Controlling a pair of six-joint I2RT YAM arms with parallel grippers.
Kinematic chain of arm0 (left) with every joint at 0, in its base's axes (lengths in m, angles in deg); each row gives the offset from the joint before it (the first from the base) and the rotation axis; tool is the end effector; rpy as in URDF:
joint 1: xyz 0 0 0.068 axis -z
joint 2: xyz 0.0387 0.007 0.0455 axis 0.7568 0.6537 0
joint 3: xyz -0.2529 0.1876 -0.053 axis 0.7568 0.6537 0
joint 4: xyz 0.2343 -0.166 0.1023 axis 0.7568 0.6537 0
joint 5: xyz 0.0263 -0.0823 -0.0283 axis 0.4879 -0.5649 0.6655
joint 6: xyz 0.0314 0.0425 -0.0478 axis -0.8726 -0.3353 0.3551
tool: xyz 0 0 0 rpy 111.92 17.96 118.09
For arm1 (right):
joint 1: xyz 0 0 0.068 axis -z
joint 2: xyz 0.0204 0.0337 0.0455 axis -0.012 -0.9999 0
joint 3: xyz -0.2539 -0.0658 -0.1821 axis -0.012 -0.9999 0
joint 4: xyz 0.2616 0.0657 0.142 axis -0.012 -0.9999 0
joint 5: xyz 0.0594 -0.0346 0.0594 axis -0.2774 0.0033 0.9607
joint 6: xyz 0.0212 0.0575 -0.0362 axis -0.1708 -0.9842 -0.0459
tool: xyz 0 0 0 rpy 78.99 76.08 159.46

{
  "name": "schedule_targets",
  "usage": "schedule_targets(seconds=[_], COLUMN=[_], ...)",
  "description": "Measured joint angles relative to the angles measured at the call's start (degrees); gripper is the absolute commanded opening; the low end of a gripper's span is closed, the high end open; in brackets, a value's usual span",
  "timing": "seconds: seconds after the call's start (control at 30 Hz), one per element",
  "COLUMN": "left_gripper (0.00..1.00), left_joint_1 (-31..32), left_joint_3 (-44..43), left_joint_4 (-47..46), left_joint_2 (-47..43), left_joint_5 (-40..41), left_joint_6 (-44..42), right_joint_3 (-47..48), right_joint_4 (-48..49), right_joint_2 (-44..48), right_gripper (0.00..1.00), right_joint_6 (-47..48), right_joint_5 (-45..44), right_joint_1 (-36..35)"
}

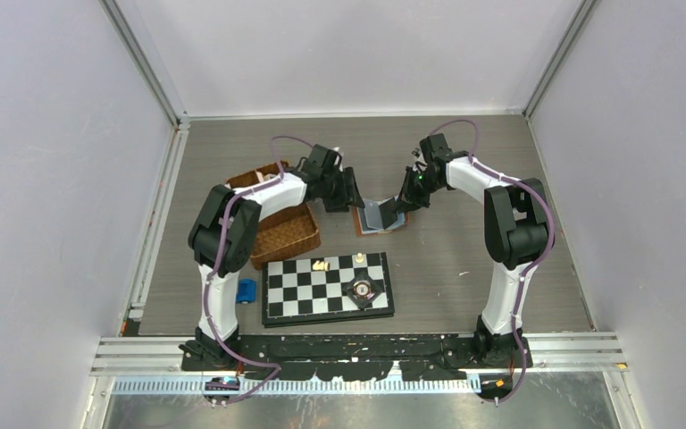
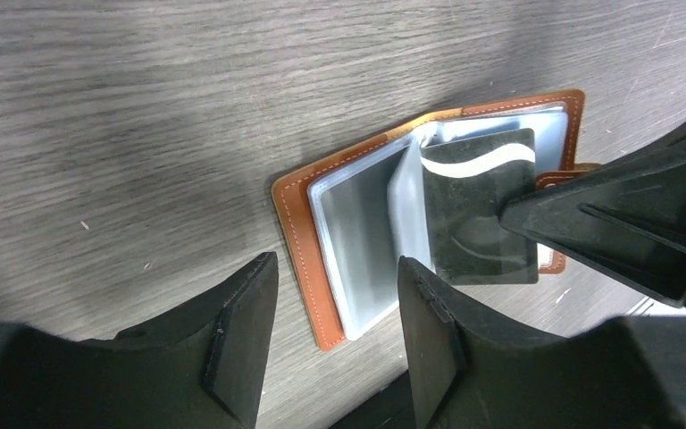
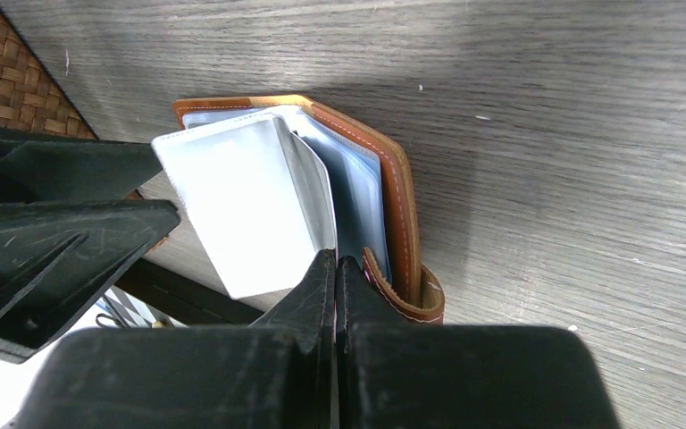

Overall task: Put the credit cards into the card holder
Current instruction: Insert the credit card into the card holder.

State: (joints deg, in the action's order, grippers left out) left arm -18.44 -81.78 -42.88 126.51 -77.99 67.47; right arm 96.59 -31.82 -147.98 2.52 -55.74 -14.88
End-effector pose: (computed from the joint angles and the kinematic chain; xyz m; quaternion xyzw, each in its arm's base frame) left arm 0.4331 -0.2769 0.1685 -0.0375 0.9310 -0.3070 0.1940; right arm 0.4411 0.1369 0.1698 0.0650 0.9561 0.2647 0.1075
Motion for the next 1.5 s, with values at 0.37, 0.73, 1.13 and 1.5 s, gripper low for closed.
schedule_targets(seconds=[0.37,0.73,1.13,1.5], left_gripper=[0.55,0.43,0.32,0.40], left_joint_1=[0.7,1.7,2.3,2.3], left_joint_3=[1.3,-3.3,-5.7,-6.1], left_joint_4=[-1.4,4.8,10.8,11.2], left_joint_2=[-5.0,0.1,3.1,3.0], left_joint_5=[1.9,3.1,5.9,6.3], left_joint_6=[0.1,-2.5,-6.3,-7.9], right_joint_3=[0.0,-1.0,-4.3,-7.2], right_joint_4=[0.0,1.1,2.4,3.6], right_joint_2=[0.0,0.2,3.7,6.5], right_gripper=[0.00,0.00,0.01,0.01], right_joint_6=[0.0,0.0,-0.1,-0.9], right_joint_5=[0.0,0.6,0.9,0.7], right_joint_1=[0.0,-0.1,-0.3,-0.3])
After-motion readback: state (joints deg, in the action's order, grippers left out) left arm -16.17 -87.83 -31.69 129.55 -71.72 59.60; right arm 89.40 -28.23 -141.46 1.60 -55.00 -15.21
